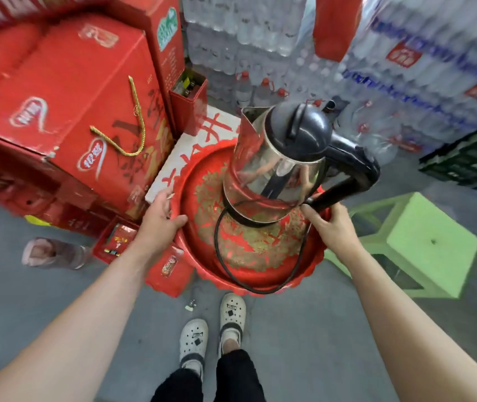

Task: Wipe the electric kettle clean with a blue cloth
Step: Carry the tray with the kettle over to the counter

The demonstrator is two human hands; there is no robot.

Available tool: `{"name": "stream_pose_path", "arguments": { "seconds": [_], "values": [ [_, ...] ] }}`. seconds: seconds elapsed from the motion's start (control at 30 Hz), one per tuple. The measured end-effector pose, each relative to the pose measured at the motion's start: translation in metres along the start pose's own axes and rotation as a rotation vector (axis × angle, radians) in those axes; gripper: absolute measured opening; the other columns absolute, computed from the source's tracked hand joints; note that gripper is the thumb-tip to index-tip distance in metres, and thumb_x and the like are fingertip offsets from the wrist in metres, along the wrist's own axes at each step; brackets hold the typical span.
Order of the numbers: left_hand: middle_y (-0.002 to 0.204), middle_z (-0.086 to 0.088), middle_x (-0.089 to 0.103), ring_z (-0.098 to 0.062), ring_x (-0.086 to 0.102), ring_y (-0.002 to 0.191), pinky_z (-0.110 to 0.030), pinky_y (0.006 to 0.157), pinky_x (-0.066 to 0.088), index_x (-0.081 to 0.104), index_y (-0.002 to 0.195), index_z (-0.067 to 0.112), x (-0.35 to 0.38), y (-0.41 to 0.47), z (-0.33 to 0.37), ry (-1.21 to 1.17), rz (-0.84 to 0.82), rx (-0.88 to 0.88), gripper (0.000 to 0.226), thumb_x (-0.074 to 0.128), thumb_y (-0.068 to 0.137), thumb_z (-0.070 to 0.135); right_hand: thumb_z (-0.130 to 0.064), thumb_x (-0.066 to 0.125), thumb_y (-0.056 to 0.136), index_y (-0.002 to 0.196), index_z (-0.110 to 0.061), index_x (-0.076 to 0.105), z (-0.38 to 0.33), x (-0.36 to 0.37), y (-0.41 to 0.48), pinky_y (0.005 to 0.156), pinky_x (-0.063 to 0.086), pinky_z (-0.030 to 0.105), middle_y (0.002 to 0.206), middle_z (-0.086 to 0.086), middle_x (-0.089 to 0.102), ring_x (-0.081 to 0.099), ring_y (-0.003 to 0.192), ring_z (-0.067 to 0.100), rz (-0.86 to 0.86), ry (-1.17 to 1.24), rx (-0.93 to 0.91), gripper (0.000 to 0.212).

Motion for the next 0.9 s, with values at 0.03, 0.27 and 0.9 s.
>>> {"name": "stream_pose_path", "arguments": {
  "seconds": [0.03,0.27,0.9],
  "values": [
    [0.144,-0.01,0.049,-0.018,0.048,0.132,-0.039,0.111,0.039,0.036,0.144,0.013,0.005,-0.01,0.009,-0.008,-0.02,-0.001,0.072,0.05,0.081,-0.02,-0.029,0.071,0.091,0.096,-0.031,0.066,-0.004,-0.012,-0.015,0.079,0.05,0.017,0.095,-0.005,0.072,0.065,0.087,0.001,0.025,0.02,-0.003,0.008],
    [0.138,-0.009,0.054,-0.021,0.055,0.124,-0.032,0.093,0.052,0.043,0.136,0.014,0.065,-0.091,0.08,0.02,-0.22,0.059,0.061,0.049,0.085,-0.017,-0.029,0.066,0.095,0.104,-0.018,0.066,-0.01,-0.103,-0.14,0.073,0.047,0.018,0.095,-0.01,0.069,0.063,0.086,0.004,0.21,0.095,0.074,0.015],
    [0.137,-0.02,0.052,-0.022,0.052,0.115,-0.042,0.108,0.039,0.041,0.137,0.001,0.424,-0.216,0.167,0.244,-0.774,0.257,0.065,0.053,0.079,-0.026,-0.032,0.063,0.096,0.104,-0.016,0.064,0.124,-0.375,-0.375,0.085,0.055,0.035,0.09,-0.007,0.069,0.066,0.082,0.005,0.793,0.176,0.365,0.018]
  ]
}}
Point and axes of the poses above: each hand's wrist, its own y-axis towards the middle knuckle, its own x-axis out of the palm, z = x × y, the point moved 8 cm from there along y, towards the middle knuckle
